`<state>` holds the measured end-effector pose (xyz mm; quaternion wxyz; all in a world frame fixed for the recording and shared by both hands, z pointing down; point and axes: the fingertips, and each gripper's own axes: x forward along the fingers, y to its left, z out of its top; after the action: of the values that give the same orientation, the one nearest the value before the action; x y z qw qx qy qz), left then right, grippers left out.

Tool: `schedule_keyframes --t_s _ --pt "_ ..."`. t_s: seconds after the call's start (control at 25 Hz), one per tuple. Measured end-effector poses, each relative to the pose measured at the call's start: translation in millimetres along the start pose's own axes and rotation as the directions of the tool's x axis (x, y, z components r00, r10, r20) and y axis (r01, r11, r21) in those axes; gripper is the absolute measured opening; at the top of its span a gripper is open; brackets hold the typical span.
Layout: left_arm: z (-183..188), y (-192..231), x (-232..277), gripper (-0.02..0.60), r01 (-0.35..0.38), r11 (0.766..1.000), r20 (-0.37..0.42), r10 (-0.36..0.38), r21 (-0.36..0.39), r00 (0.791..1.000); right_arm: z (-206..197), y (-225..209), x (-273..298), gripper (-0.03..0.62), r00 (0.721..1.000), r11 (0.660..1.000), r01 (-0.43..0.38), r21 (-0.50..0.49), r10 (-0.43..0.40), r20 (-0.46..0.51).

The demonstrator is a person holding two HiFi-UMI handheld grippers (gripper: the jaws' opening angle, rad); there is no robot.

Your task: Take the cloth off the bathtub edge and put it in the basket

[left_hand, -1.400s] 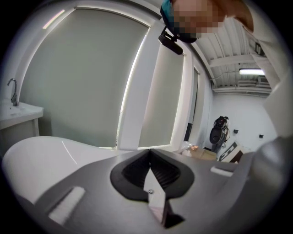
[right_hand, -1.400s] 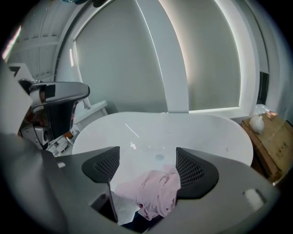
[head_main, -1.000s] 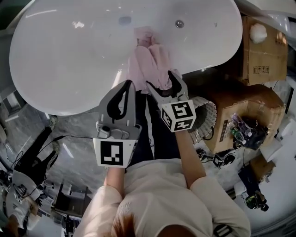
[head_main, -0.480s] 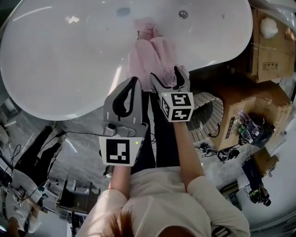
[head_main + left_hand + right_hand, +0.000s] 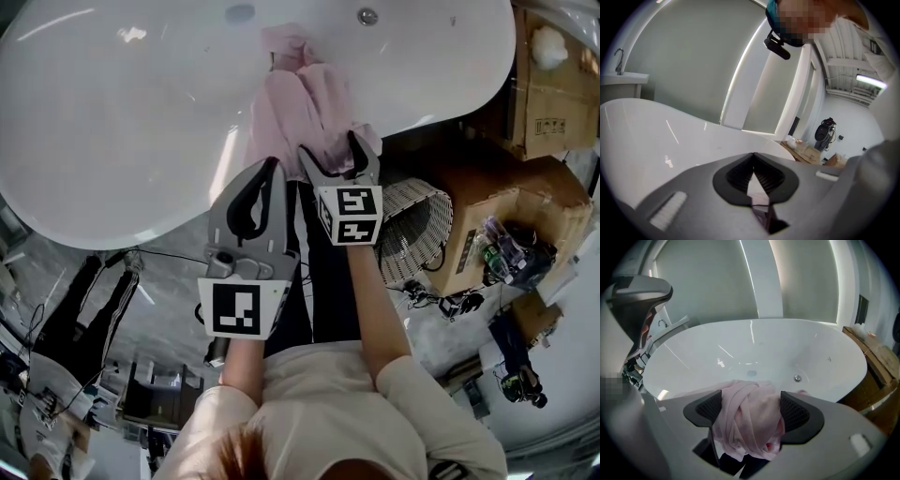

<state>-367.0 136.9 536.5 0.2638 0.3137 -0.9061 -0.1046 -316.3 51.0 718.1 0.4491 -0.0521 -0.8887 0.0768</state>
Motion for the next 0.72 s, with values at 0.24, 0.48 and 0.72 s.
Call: schedule_keyframes --t_s 0.24,0.48,0.72 --pt "4.0 2.2 1.3 0.049 0.001 1.000 0.003 -0.001 -0.009 1.000 1.6 13.3 -0.4 0.261 0.999 0.999 -0.038 -0.036 0.038 0.008" --pt "7.1 0.8 1.7 0.049 0.001 1.000 0.006 -0.001 -0.011 1.000 1.7 18.6 -3.4 0.166 0.996 0.996 -0.086 0.010 0.087 -0.031" --pt "13.8 0.3 3.7 0.049 -0.002 1.000 0.014 0.003 -0.006 1.000 7.6 28.9 -19.4 0.037 0.991 0.991 -0.130 0.026 0.131 -0.037"
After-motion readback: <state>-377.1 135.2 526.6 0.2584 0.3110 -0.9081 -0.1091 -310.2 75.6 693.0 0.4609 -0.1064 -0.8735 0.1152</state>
